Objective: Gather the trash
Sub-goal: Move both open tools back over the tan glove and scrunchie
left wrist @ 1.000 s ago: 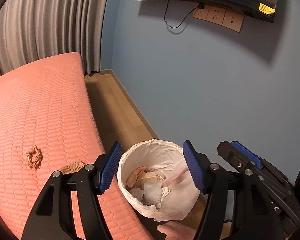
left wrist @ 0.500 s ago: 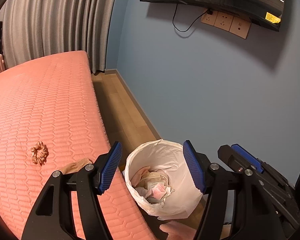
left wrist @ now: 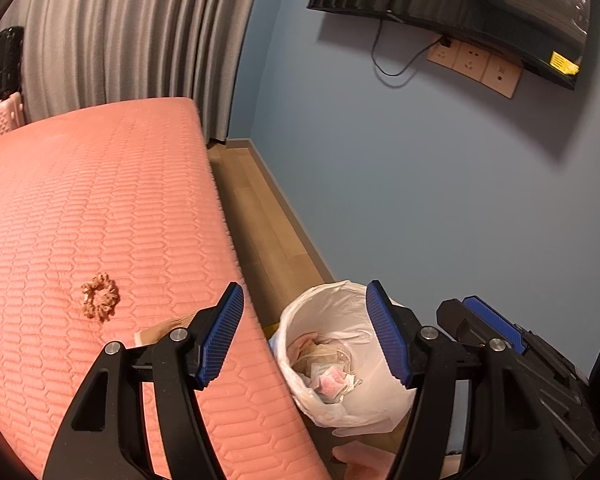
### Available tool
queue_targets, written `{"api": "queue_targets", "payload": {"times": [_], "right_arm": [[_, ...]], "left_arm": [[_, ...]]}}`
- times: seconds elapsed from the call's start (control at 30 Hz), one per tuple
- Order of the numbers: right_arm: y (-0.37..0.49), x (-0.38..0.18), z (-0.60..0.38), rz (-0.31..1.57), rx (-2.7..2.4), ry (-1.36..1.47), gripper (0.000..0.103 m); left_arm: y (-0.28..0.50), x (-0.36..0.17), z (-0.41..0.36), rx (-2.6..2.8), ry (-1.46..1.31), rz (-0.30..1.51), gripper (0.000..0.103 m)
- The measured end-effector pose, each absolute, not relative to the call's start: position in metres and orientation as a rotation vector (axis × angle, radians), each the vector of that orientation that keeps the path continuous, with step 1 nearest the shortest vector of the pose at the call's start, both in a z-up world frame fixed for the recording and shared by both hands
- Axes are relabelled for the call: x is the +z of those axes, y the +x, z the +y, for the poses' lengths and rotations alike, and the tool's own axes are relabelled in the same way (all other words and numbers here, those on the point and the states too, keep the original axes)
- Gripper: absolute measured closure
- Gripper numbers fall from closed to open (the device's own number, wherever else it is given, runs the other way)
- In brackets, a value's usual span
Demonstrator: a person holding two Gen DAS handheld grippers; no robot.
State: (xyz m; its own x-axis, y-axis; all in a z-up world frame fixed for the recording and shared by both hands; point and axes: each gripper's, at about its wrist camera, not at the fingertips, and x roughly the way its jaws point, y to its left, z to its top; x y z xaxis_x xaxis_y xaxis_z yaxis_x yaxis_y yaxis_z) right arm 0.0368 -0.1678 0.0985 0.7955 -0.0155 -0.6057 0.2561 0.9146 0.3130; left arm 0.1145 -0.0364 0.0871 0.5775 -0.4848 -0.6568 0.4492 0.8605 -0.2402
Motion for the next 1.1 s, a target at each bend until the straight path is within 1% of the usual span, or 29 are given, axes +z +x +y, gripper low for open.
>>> {"api": "queue_targets", "payload": {"times": [0.27,0.37,0.57,0.8,0.83,0.93,1.1], "right_arm": [[0.052,0.091,-0.137,0.676,-0.099,0.377,0.070],[0.059,0.087,-0.126,0.690,-0.087,0.370,0.063],[0.074,0.076,-0.098,0.732,-0.051,0.353,0.063],[0.096,0.056,-0.065,0.788,-0.016,0.338,0.060],[0.099,0.053,-0.060,0.797,-0.012,0.337,0.059],[0.111,0.039,-0.046,0.829,0.001,0.336,0.056],[0.130,0.007,-0.022,0.902,0.026,0.336,0.056]], "left_arm": [[0.124,0.079,-0.002,-0.488,-0.081,0.798,0.042],[0.128,0.075,0.012,-0.466,-0.099,0.807,0.042],[0.138,0.064,0.044,-0.415,-0.131,0.827,0.042],[0.152,0.044,0.081,-0.343,-0.160,0.864,0.042],[0.155,0.041,0.086,-0.334,-0.160,0.870,0.042],[0.161,0.029,0.102,-0.293,-0.164,0.888,0.037],[0.174,0.004,0.130,-0.241,-0.168,0.926,0.035]]}}
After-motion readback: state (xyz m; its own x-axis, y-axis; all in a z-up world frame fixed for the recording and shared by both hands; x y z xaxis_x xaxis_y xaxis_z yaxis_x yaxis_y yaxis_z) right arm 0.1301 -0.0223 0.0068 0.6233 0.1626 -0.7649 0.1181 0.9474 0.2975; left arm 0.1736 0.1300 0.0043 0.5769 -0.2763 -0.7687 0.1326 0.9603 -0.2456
